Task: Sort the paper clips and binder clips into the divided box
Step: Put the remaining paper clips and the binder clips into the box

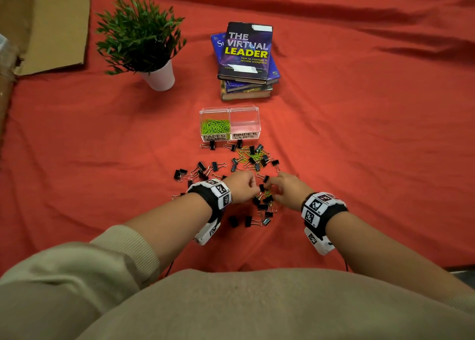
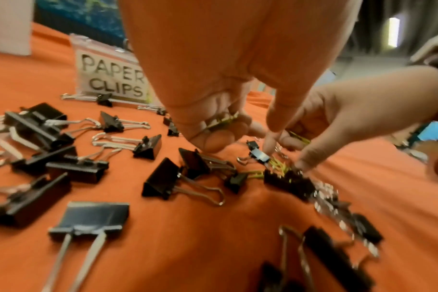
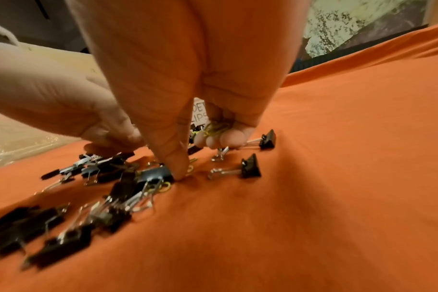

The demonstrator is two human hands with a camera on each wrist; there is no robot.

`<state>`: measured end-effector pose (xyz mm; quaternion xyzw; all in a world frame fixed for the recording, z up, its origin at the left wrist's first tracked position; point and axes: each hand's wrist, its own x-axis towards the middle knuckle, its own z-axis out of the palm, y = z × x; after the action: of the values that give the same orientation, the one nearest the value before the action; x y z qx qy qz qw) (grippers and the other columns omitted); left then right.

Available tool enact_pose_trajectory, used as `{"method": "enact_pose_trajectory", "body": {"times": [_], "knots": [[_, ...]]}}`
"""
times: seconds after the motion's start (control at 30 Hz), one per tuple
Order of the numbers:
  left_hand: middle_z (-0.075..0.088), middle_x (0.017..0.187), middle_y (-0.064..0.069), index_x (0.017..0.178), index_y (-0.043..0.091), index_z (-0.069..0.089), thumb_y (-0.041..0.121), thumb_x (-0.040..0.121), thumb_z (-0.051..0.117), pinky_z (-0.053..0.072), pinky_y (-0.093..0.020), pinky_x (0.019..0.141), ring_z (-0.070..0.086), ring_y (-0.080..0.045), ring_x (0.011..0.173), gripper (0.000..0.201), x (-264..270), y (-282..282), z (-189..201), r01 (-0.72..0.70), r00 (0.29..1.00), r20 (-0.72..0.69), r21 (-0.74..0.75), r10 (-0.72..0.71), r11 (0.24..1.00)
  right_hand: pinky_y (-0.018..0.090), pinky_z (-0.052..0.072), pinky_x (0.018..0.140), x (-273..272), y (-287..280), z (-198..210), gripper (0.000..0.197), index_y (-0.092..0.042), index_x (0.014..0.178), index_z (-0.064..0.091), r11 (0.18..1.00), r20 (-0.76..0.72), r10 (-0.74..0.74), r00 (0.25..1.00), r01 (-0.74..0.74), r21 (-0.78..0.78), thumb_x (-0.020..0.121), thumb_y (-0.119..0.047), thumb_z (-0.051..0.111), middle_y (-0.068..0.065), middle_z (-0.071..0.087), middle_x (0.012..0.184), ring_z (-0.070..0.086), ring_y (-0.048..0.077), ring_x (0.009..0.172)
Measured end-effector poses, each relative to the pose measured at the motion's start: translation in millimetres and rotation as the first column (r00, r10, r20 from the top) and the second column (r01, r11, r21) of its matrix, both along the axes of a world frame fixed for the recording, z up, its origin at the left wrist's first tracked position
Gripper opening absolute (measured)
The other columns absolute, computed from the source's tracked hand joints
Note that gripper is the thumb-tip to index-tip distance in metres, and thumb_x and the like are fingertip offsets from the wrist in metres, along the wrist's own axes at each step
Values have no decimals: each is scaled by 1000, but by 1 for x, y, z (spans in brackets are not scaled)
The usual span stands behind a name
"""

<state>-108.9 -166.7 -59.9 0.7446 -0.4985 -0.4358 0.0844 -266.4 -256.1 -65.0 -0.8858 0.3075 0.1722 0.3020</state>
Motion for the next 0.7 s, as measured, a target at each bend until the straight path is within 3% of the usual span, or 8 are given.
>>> {"method": "enact_pose_trajectory", "body": {"times": [0.07, 0.13, 0.33, 0.5, 0.6, 0.7], "knots": [[65, 94, -6, 89, 16, 57, 19, 85, 57, 46, -30, 74, 61, -25, 90, 5, -1, 3, -4, 137, 986, 103, -12, -135, 991, 26, 36, 74, -4, 4, 0, 38, -22, 119, 60, 1000, 12, 7, 1000, -7, -5, 83, -10, 58, 6, 53, 99, 51, 20, 91], [63, 106, -9, 100, 13, 59, 17, 87, 56, 46, -33, 82, 59, -28, 101, 14, -2, 6, -8, 240, 953, 194, -9, -234, 971, 29, 40, 81, -7, 7, -2, 37, -21, 121, 60, 999, 25, 18, 1000, -18, -29, 85, -11, 58, 9, 56, 106, 53, 24, 101], [57, 120, -13, 113, 7, 53, 23, 94, 53, 44, -38, 90, 54, -31, 113, 25, -5, 10, -11, 337, 889, 333, -9, -315, 941, 30, 42, 82, -12, 14, -7, 19, -8, 103, 66, 995, 67, 20, 998, -13, -99, 89, -16, 57, 11, 54, 105, 54, 26, 101], [57, 112, -14, 107, 6, 53, 18, 90, 50, 43, -38, 85, 55, -31, 104, 21, -6, 12, -11, 331, 904, 294, -15, -312, 944, 37, 47, 80, -7, 23, -11, 14, 4, 91, 60, 984, 86, 29, 996, -14, -178, 82, -7, 59, 19, 55, 98, 56, 33, 94], [56, 95, -9, 92, 10, 50, 17, 88, 52, 41, -35, 74, 53, -28, 88, 9, -1, 14, -13, 198, 968, 174, -87, -180, 976, 37, 43, 80, -3, 24, -12, 16, 6, 93, 59, 989, 76, 11, 997, 0, -146, 84, -5, 54, 21, 57, 95, 56, 32, 90], [48, 71, 4, 79, 16, 44, 18, 86, 56, 34, -27, 55, 47, -17, 67, 13, 7, 12, -9, 0, 999, 40, -118, 5, 993, 32, 44, 71, 0, 17, -9, 12, -1, 87, 61, 982, 55, -187, 981, 187, -1, 85, -11, 54, 12, 62, 86, 56, 25, 77]]}}
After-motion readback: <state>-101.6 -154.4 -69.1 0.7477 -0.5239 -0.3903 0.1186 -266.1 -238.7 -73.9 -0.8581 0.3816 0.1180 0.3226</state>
